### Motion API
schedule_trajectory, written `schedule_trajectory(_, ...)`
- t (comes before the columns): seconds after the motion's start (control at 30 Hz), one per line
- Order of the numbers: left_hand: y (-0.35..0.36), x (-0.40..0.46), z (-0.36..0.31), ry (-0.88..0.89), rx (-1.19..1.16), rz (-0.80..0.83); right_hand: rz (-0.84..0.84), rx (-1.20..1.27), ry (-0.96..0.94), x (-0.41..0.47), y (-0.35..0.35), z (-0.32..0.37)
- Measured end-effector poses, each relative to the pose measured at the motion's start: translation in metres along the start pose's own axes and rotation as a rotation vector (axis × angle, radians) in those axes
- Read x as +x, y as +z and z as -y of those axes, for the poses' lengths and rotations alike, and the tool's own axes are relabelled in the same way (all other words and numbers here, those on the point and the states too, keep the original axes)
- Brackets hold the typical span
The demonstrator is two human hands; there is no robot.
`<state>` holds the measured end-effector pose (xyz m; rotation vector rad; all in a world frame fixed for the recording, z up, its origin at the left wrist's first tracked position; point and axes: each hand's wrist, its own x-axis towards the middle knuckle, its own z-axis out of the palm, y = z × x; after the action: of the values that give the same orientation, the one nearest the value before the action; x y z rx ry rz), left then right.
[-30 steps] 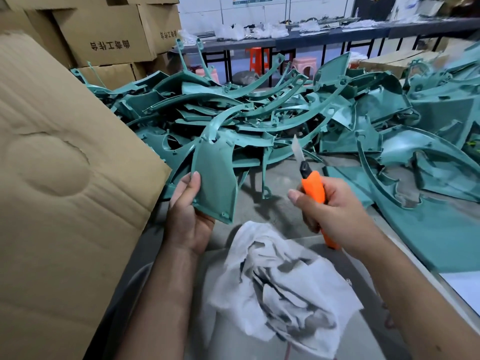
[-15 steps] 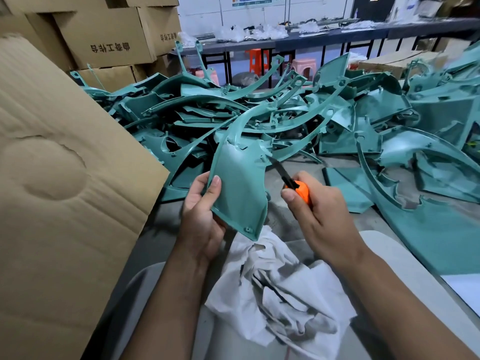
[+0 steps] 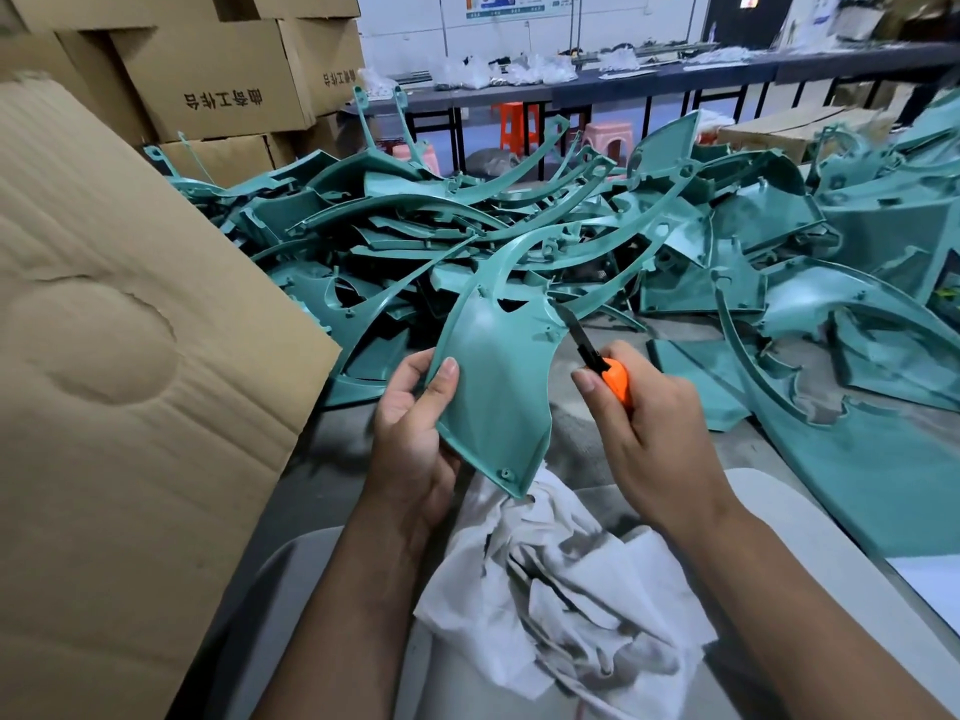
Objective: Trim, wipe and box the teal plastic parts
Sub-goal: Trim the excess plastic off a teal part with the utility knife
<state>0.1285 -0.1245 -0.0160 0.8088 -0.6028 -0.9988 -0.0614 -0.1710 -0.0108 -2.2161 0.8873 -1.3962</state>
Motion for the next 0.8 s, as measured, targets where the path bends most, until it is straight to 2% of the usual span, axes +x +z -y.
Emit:
schedule_trajectory(0.67, 0.008, -0.003, 0.005, -0.014, -0.024, -0.133, -0.067, -0.153, -0.054, 0.004, -0.002, -0.001)
schedule_trajectory(0.8, 0.011, -0.003, 0.006, -0.026, -0.057, -0.161, -0.031, -0.18, -0.07, 0.003, -0.003, -0.001)
